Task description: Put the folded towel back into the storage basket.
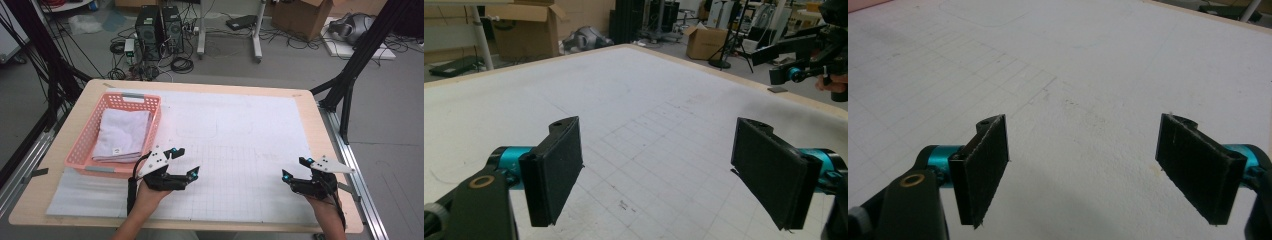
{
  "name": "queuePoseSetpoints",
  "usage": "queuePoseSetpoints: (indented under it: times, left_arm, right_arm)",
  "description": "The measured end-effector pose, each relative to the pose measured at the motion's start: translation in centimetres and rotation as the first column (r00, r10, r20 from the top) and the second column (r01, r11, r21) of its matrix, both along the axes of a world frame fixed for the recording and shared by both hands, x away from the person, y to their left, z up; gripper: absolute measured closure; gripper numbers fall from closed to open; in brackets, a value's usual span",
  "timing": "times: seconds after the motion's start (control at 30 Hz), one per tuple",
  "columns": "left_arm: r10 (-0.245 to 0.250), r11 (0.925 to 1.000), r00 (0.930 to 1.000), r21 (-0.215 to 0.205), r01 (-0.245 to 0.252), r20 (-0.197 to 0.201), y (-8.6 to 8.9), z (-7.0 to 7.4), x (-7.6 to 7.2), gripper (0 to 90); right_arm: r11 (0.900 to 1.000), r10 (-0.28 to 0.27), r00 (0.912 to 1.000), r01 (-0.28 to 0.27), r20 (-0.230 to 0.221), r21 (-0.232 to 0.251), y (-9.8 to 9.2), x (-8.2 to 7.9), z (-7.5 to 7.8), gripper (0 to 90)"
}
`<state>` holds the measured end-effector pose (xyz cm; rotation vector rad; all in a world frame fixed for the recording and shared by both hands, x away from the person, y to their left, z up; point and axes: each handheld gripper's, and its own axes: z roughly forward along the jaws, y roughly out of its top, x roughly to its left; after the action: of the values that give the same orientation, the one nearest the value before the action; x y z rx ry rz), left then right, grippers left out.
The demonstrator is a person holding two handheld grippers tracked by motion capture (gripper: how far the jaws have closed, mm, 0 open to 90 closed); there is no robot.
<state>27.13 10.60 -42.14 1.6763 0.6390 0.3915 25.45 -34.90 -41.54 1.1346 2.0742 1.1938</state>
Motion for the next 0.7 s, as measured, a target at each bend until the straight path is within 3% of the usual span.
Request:
queuePoseSetpoints:
  times: [0.33, 0.7]
  left_arm:
    - [-0.017, 0.9996, 0.9993, 0.023, 0.018, -0.033, -0.7, -1.3, 0.1, 20.9]
    - [-0.005, 0.9995, 0.9991, 0.031, 0.006, -0.042, -0.5, -1.7, 0.5, 21.1]
  right_arm:
    - [1.0, -0.003, 1.0, 0.003, 0.0, -0.002, 0.2, 0.1, 0.0, 20.1]
    - [1.0, 0.0, 1.0, 0.0, -0.003, -0.003, 0.3, 0.2, -0.2, 20.1]
